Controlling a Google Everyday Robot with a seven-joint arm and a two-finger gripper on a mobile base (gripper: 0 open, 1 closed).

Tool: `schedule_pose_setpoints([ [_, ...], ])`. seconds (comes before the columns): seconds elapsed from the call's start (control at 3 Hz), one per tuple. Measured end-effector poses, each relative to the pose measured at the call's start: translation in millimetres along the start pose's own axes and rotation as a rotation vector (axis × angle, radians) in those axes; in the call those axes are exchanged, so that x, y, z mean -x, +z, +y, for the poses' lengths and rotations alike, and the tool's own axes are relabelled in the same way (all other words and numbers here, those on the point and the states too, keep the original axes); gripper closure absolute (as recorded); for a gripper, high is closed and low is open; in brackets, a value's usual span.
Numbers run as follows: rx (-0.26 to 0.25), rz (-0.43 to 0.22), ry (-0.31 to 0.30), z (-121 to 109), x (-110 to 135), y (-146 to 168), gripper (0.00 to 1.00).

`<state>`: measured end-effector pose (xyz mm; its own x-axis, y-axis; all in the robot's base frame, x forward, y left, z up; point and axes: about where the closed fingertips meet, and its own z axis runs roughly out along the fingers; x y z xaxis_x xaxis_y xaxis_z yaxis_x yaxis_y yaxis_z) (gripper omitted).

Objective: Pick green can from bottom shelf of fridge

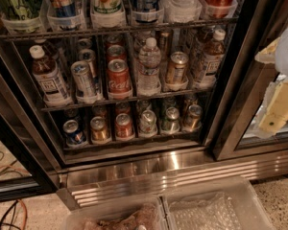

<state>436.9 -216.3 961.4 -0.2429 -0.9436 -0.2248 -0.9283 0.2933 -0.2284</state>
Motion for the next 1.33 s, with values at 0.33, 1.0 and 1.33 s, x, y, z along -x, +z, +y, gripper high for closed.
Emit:
schedule_pose_setpoints([
  [0.33, 0.033, -0.035, 0.082, 20, -8, 36, 0.00],
  [1.0, 0.249, -0.205, 0.263, 96, -7, 180, 0.00],
  [1.33, 0.233, -0.196, 0.253, 93, -7, 171, 0.00],
])
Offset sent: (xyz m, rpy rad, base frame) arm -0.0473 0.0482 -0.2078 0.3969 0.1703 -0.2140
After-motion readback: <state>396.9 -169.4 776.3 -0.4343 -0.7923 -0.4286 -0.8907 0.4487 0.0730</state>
